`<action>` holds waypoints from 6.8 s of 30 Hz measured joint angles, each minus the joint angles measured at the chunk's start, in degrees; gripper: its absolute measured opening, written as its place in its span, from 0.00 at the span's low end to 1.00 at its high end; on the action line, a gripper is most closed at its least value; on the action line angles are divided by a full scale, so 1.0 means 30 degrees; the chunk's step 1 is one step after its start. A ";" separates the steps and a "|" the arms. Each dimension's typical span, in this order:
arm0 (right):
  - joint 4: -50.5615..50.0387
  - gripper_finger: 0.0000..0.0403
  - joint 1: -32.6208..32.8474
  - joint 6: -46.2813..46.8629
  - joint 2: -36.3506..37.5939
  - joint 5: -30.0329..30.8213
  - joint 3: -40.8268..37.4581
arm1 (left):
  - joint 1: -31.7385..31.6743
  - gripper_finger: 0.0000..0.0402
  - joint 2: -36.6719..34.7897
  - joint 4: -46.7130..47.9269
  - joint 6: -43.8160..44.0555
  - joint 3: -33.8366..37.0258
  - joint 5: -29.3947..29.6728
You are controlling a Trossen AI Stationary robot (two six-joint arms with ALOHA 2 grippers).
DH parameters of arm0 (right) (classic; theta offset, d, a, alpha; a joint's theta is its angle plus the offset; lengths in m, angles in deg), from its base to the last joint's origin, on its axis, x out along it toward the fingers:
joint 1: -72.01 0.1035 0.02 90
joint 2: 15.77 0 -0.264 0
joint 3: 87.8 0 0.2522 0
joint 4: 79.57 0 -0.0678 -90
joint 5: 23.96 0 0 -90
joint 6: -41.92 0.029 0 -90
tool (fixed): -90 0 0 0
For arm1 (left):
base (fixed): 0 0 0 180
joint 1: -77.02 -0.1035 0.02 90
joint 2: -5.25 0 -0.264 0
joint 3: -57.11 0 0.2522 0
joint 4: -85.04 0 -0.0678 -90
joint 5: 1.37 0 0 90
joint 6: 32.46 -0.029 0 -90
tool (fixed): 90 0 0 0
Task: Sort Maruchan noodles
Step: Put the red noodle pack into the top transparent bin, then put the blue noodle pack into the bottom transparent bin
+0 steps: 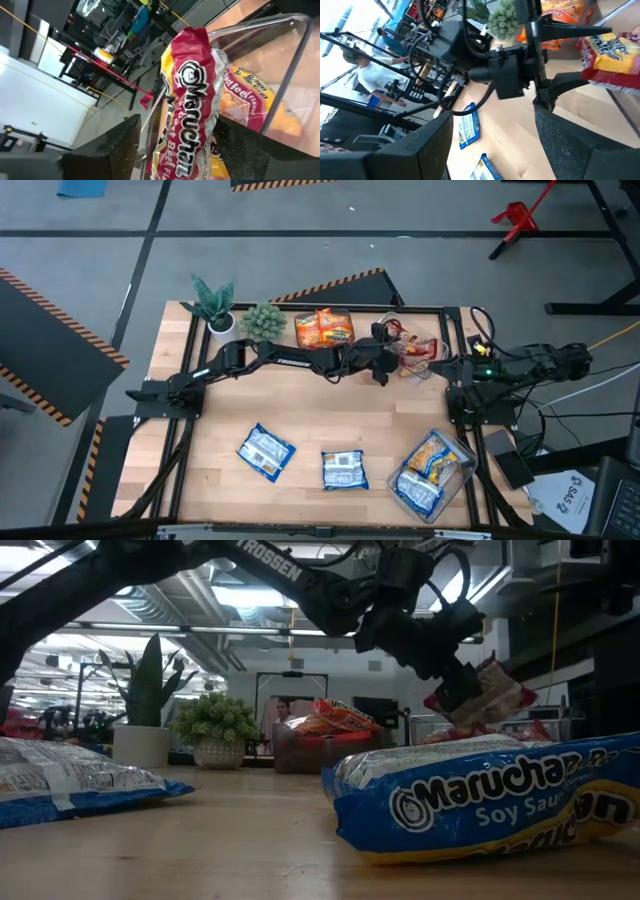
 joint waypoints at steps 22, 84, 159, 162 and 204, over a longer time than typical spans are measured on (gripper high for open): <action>-0.2181 0.67 0.0000 -0.0581 -0.9000 0.3425 -0.1304 | 0.0222 0.61 -0.0087 0.3546 0.1559 0.0000 -0.1275; -0.5372 0.67 -0.7876 -0.2046 -1.2412 0.1232 -0.0240 | 0.0990 0.61 -0.0956 0.7228 0.2018 0.0007 0.5302; -0.2241 0.67 -1.0119 -1.0997 -1.6702 -0.8471 0.3614 | 0.3965 0.61 -1.3796 2.7860 1.8723 0.0022 -0.3091; -0.1362 0.67 -0.7872 -1.0928 -1.6654 -0.9342 0.3614 | 0.5048 0.61 -1.4875 2.7866 2.0078 0.0393 -0.1649; 0.6872 0.67 0.8681 -1.6455 -3.2663 0.0758 1.0659 | 1.2451 0.61 -1.9714 0.9033 3.4758 1.9416 0.3490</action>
